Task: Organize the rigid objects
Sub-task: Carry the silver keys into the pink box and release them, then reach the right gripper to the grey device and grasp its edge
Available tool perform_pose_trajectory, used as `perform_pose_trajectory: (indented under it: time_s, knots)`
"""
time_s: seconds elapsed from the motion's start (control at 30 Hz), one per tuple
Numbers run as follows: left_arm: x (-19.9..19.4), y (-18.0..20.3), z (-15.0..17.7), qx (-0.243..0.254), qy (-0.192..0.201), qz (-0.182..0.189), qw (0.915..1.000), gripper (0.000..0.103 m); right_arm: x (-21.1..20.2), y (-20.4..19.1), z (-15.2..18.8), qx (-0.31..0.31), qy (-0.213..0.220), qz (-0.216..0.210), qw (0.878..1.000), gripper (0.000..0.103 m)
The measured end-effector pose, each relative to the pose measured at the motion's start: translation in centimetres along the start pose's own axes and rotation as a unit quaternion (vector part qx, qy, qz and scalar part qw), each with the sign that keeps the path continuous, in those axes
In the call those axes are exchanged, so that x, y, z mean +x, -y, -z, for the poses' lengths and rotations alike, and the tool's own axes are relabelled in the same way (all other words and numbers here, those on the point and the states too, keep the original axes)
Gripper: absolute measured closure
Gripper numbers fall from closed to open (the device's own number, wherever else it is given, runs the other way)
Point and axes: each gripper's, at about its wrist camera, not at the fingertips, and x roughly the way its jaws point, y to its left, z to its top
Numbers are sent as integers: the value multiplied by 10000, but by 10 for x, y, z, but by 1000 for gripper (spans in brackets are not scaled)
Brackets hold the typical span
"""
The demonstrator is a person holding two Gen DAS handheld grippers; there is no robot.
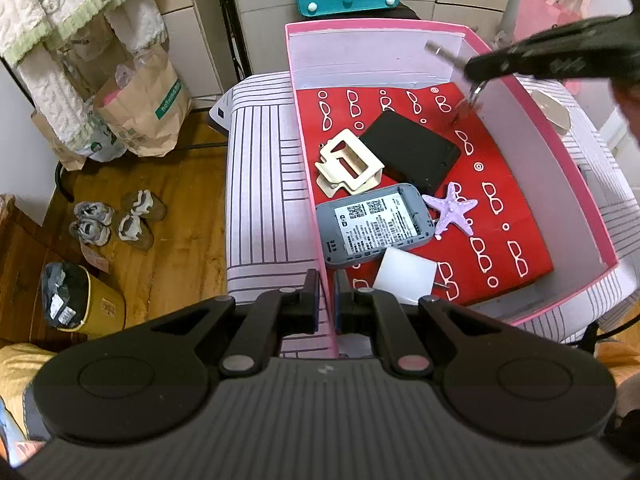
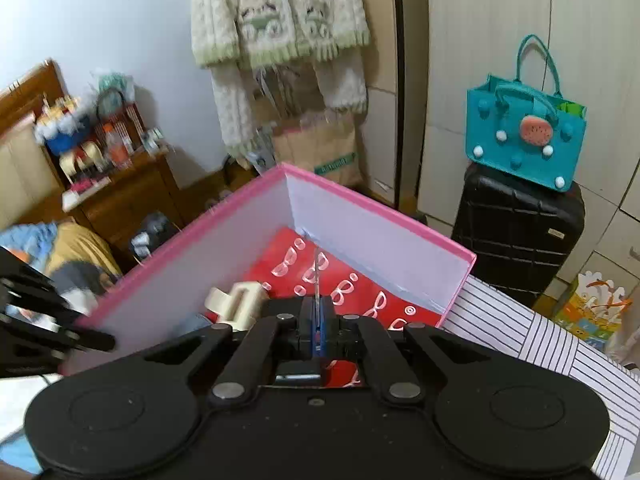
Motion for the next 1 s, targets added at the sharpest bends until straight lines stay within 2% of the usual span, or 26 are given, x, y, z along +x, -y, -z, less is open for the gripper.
perform_pose_trajectory:
  time_s: [0.23,0.33,0.4,0.63,0.73,0.9,1.0]
  knots:
    - [1,-1,0,-1,5,32,10000,97,27,-11,0,-411,-106,398,9983,100]
    - [1,-1,0,29,7,33,10000,97,29,-8,1,-222,-103,280,9993,99]
    - [1,0,1,39,19,37,10000,97,24,-2,1,51,-42,70,10000,95]
    - [1,0,1,45,28,37,10000,97,-18,16,11,814,278,-546,9948,94]
    - [1,-1,1,51,39,28,10000,97,-43,26,22,1068,353,-663,9914,93]
    - [1,-1,1,42,36,32,10000,97,-82,47,53,1388,523,-529,9875,89]
    - [0,-1,1,1,33,49,10000,97,-103,64,76,1569,624,-197,9854,81]
